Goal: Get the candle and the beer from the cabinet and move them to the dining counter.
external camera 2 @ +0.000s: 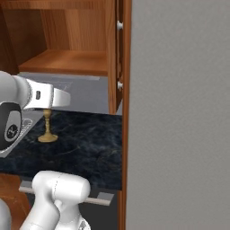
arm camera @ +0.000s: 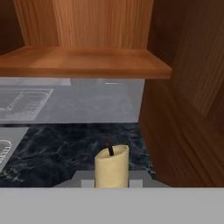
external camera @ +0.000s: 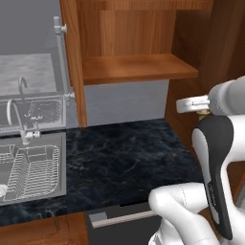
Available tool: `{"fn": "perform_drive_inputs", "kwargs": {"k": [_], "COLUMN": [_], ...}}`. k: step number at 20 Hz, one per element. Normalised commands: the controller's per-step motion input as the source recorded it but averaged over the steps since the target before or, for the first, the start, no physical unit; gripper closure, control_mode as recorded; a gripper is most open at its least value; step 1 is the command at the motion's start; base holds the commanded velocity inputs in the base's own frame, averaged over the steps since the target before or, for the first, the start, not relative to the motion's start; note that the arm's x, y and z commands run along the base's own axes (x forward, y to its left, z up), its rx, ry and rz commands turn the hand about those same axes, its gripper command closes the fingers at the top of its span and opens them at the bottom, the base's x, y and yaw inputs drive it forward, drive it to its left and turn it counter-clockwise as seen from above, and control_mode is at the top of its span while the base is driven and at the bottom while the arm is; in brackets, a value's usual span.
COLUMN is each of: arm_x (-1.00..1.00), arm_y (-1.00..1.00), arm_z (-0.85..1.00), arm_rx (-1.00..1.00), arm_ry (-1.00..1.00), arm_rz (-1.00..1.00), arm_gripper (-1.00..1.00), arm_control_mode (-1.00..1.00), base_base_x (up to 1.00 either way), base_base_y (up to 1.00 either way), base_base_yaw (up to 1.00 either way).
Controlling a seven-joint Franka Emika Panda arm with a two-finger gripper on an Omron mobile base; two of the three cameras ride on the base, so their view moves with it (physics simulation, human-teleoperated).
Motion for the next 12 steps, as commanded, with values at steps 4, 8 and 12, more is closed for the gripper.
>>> {"fn": "perform_drive_inputs", "kwargs": {"k": [4,8,12], "arm_x": [0.0,0.0,0.0], "arm_y": [0.0,0.0,0.0], "arm_z": [0.0,0.0,0.0], "arm_rx": [0.0,0.0,0.0], "arm_ry": [0.0,0.0,0.0], "arm_rz": [0.0,0.0,0.0], "arm_gripper": [1.0,1.0,1.0], "arm_control_mode": [1.0,1.0,1.0], "base_base_x": [-0.95,-1.0,-1.0], "base_base_y": [0.0,0.0,0.0], "base_base_yaw": [-0.02,-0.08,-0.29]}}
